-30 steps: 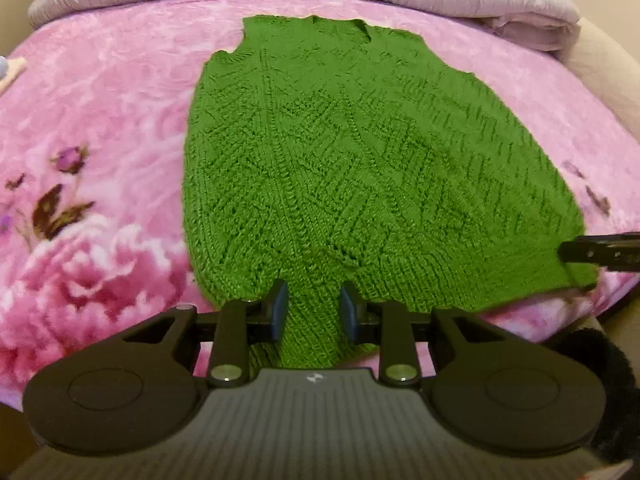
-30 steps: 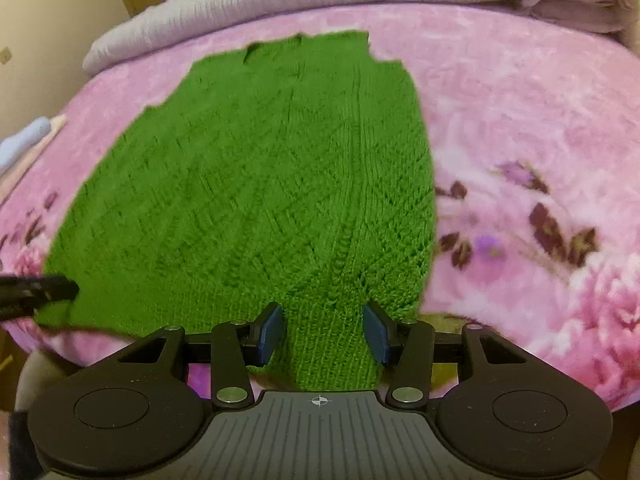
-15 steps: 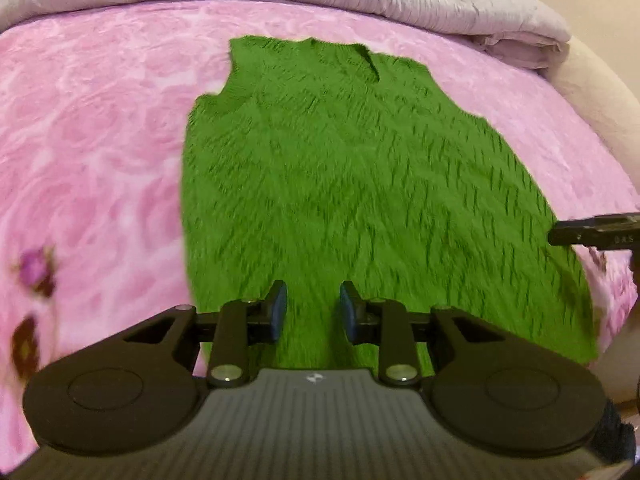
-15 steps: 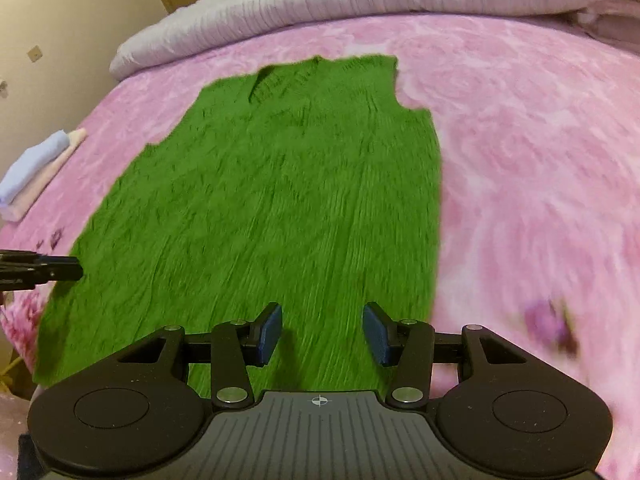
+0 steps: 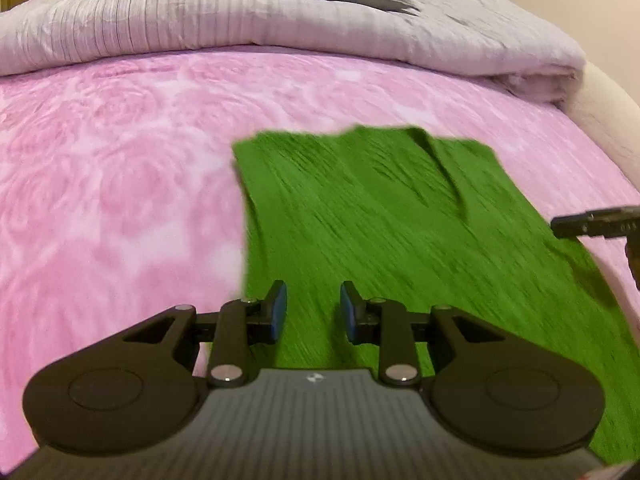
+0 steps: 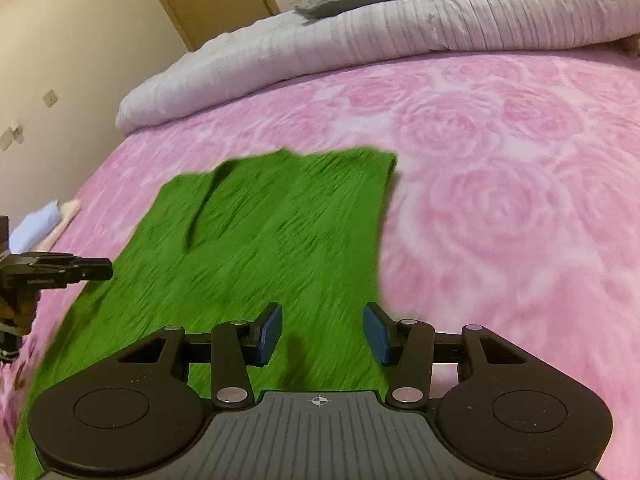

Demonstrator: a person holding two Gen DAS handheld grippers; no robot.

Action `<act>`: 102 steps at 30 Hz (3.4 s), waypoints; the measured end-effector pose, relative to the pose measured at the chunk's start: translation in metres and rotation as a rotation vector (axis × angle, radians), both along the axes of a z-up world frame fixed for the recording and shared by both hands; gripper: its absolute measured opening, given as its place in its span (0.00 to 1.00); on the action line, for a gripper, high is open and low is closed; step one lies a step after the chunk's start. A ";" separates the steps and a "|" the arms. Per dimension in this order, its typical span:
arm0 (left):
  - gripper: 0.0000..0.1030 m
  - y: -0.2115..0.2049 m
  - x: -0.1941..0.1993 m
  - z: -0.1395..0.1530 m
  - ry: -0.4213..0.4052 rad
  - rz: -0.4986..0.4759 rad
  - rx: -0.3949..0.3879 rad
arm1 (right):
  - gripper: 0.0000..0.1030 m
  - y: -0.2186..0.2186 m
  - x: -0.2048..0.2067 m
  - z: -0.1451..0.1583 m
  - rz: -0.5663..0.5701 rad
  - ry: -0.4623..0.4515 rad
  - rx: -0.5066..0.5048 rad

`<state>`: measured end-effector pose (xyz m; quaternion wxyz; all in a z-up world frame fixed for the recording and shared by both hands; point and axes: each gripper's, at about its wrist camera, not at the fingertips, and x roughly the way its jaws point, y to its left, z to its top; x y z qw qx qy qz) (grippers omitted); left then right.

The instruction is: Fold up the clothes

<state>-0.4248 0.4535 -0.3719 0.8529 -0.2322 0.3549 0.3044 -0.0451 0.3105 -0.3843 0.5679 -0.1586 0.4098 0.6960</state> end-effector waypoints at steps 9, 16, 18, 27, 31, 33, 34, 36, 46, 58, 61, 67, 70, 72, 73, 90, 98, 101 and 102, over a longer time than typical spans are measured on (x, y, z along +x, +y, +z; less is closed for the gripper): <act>0.29 0.112 0.020 -0.025 -0.131 0.082 -0.104 | 0.47 0.094 0.051 -0.020 0.023 0.102 0.023; 0.18 0.146 0.034 -0.033 -0.220 0.060 -0.169 | 0.38 0.137 0.050 -0.021 0.049 0.087 0.044; 0.11 0.143 0.036 -0.030 -0.222 0.031 -0.154 | 0.16 0.134 0.046 -0.018 0.050 0.054 0.052; 0.07 0.068 -0.018 0.040 -0.387 -0.028 -0.042 | 0.09 0.042 0.028 0.060 0.054 0.029 0.259; 0.07 -0.008 -0.059 0.049 -0.370 -0.023 -0.062 | 0.09 -0.044 0.010 0.087 0.057 0.031 0.308; 0.08 -0.049 -0.079 0.048 -0.346 -0.010 -0.086 | 0.09 -0.091 -0.003 0.093 0.063 0.036 0.300; 0.09 -0.069 -0.090 0.048 -0.333 -0.004 -0.099 | 0.09 -0.114 -0.012 0.090 0.073 0.048 0.248; 0.10 -0.109 -0.110 0.047 -0.309 0.009 -0.124 | 0.10 -0.154 -0.029 0.079 0.054 0.056 0.131; 0.26 -0.225 -0.147 0.022 -0.329 0.313 -0.338 | 0.71 -0.273 -0.060 0.024 -0.428 0.561 -0.021; 0.28 -0.196 -0.110 0.008 -0.295 0.500 -0.339 | 0.66 -0.224 -0.061 -0.007 -0.633 0.720 -0.077; 0.28 -0.195 -0.109 0.008 -0.298 0.492 -0.324 | 0.60 -0.215 -0.060 -0.015 -0.650 0.702 -0.095; 0.26 -0.202 -0.113 0.015 -0.307 0.450 -0.281 | 0.16 -0.195 -0.055 -0.021 -0.662 0.631 -0.074; 0.09 -0.206 -0.116 0.018 -0.311 0.429 -0.259 | 0.13 -0.199 -0.058 -0.016 -0.640 0.594 -0.040; 0.08 -0.209 -0.117 0.020 -0.314 0.415 -0.245 | 0.12 -0.208 -0.061 -0.006 -0.613 0.566 0.002; 0.08 -0.210 -0.118 0.021 -0.316 0.407 -0.238 | 0.11 -0.215 -0.064 0.000 -0.602 0.558 0.020; 0.14 -0.288 -0.170 -0.006 -0.380 0.470 -0.323 | 0.20 -0.311 -0.100 0.002 -0.623 0.543 -0.054; 0.21 -0.277 -0.172 -0.016 -0.488 0.551 -0.424 | 0.20 -0.315 -0.091 -0.014 -0.679 0.672 -0.054; 0.08 -0.281 -0.167 -0.007 -0.485 0.500 -0.388 | 0.12 -0.316 -0.091 0.000 -0.656 0.577 -0.034; 0.08 -0.284 -0.166 -0.002 -0.476 0.480 -0.363 | 0.12 -0.318 -0.092 0.007 -0.648 0.551 -0.019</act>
